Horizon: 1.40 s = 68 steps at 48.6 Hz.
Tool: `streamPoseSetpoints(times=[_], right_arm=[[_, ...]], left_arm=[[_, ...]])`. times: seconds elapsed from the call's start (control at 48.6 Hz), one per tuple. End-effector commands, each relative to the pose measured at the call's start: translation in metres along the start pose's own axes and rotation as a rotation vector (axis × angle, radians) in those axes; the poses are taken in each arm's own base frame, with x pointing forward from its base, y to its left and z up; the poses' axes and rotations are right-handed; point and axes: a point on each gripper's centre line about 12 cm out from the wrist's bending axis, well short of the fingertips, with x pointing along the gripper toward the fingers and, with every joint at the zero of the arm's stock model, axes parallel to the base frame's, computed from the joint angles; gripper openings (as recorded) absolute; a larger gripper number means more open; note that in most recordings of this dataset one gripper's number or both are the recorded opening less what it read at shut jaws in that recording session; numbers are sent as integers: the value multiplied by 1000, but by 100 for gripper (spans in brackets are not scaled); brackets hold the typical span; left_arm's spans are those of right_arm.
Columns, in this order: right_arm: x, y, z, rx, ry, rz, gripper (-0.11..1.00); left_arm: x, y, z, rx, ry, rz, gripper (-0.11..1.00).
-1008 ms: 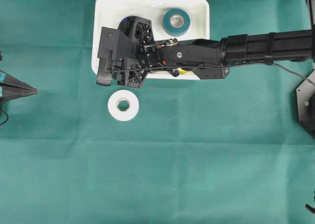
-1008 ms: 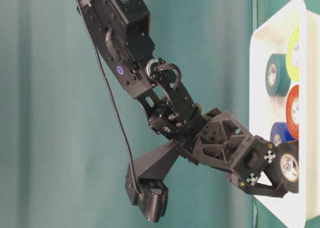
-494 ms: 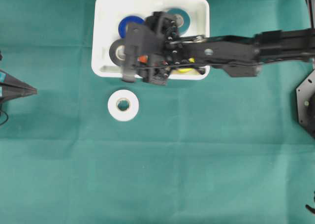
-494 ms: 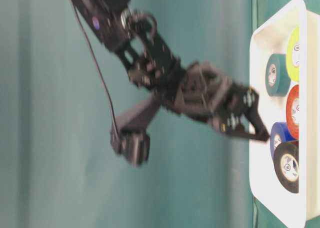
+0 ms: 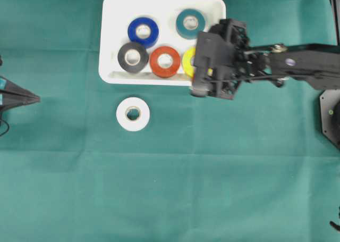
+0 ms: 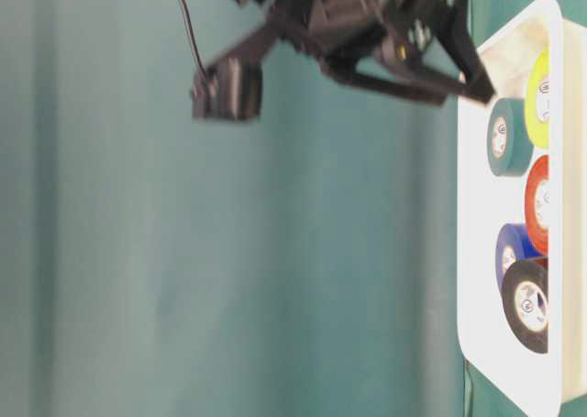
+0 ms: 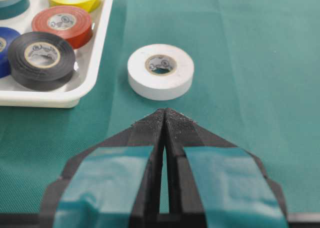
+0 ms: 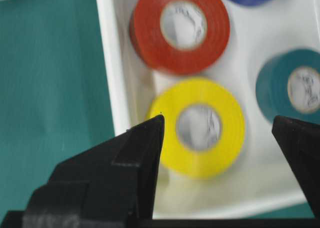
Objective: Put the tape into the white case with the right arm.
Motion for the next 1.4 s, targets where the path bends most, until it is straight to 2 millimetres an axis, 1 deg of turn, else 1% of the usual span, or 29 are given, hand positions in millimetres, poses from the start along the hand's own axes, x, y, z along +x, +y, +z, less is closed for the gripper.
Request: streamPoseSetpoints(times=[0.0, 0.206, 0.37, 0.453, 0.556, 0.638, 0.782, 0.885, 1.173, 1.276, 1.379], right_arm=[[-20, -3, -6, 5, -48, 15, 71], [-41, -2, -50, -5, -66, 64, 71], [-60, 2, -85, -7, -137, 140, 71], [-68, 5, -95, -7, -189, 186, 71], [-74, 8, -102, -3, -231, 218, 70], [-74, 8, -107, -1, -226, 223, 70], [-72, 10, -110, -5, -216, 231, 70], [-74, 18, -111, -29, -227, 265, 70], [-81, 48, -122, -128, -219, 371, 70], [-83, 53, -123, -144, -217, 387, 70], [-83, 53, -123, -142, -215, 387, 69]], left_arm=[[1, 0, 4, -2, -11, 3, 1], [1, 0, 3, -2, -8, 3, 1], [1, 1, 3, -2, -6, 5, 1], [1, 1, 3, -3, -6, 8, 1], [1, 1, 3, -2, -6, 9, 1], [1, 1, 3, -3, -6, 9, 1], [1, 1, 3, -2, -6, 9, 1], [1, 1, 2, -2, -5, 9, 1], [1, 1, 2, -3, -5, 9, 1], [1, 1, 2, -3, -5, 9, 1], [1, 1, 2, -3, -5, 9, 1]])
